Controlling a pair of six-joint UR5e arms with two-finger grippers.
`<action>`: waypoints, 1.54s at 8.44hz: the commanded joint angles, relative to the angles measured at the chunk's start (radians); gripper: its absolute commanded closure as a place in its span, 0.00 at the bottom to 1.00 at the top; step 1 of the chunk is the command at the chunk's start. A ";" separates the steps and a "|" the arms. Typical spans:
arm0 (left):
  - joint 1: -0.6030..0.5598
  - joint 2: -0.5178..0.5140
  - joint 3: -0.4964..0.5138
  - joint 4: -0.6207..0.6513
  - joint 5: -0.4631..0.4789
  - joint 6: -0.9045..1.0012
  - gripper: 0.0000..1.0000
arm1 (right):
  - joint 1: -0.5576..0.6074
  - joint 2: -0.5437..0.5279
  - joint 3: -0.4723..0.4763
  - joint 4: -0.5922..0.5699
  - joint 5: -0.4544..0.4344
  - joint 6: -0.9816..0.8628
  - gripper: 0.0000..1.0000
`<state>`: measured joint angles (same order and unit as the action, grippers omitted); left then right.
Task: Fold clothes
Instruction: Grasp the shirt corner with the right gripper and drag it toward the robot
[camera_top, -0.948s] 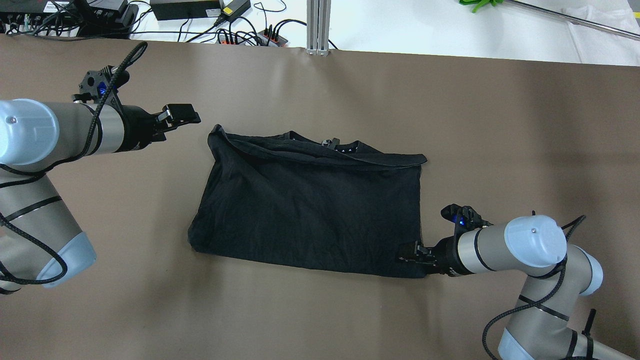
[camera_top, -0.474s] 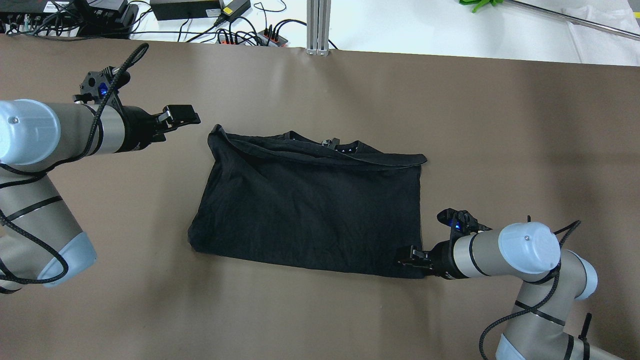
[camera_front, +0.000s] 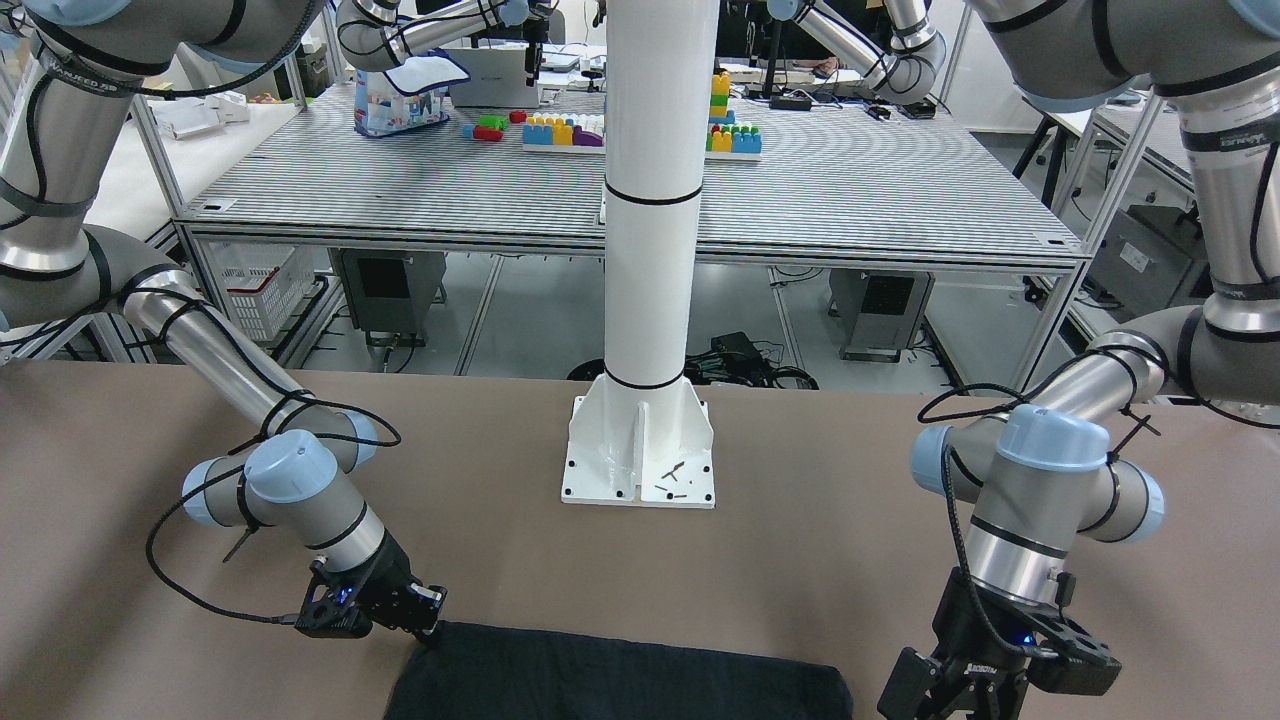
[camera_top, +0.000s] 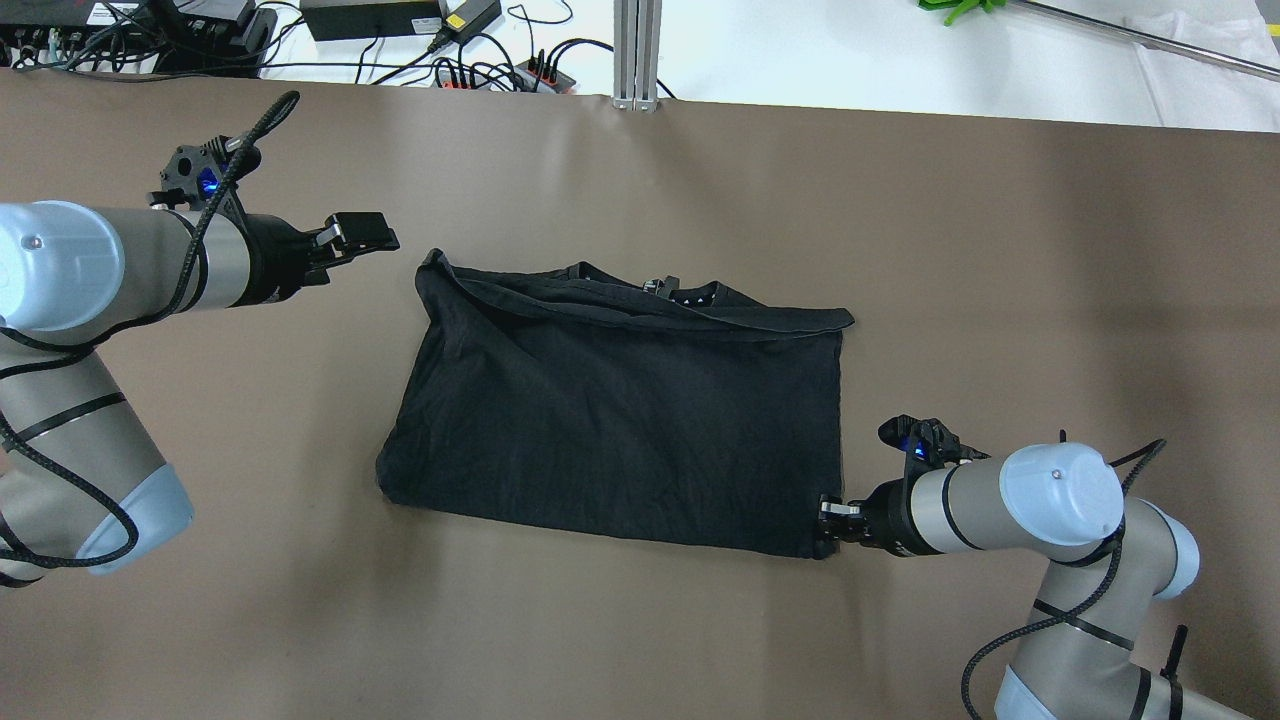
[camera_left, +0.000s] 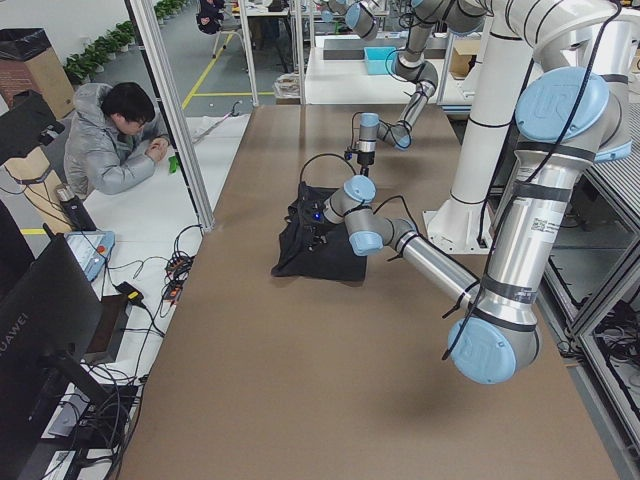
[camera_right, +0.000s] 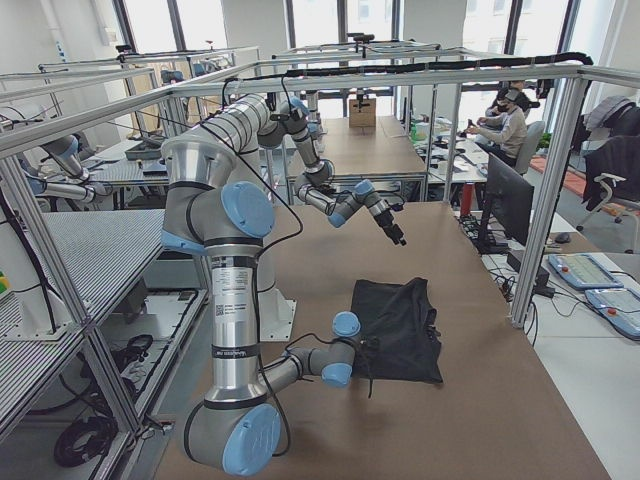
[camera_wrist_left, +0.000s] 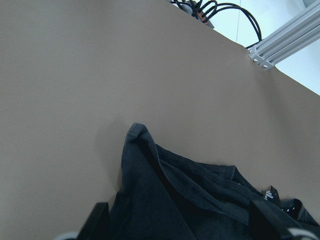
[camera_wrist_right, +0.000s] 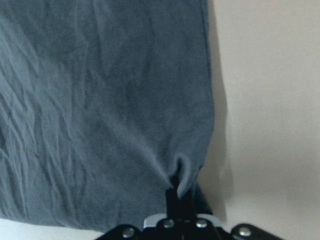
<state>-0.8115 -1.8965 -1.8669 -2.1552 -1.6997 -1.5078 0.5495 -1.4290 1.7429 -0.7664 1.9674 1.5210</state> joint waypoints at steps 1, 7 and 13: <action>0.000 0.000 -0.001 -0.002 0.009 0.001 0.00 | -0.012 -0.002 0.033 0.004 0.034 0.002 1.00; -0.003 0.005 -0.006 -0.002 0.023 0.001 0.00 | -0.333 -0.033 0.263 0.001 0.076 0.191 0.98; 0.000 0.008 -0.026 0.000 0.012 -0.005 0.00 | -0.226 -0.011 0.254 -0.024 0.067 0.174 0.05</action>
<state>-0.8144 -1.8900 -1.8770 -2.1568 -1.6783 -1.5073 0.2296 -1.4354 2.0067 -0.7736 2.0339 1.7068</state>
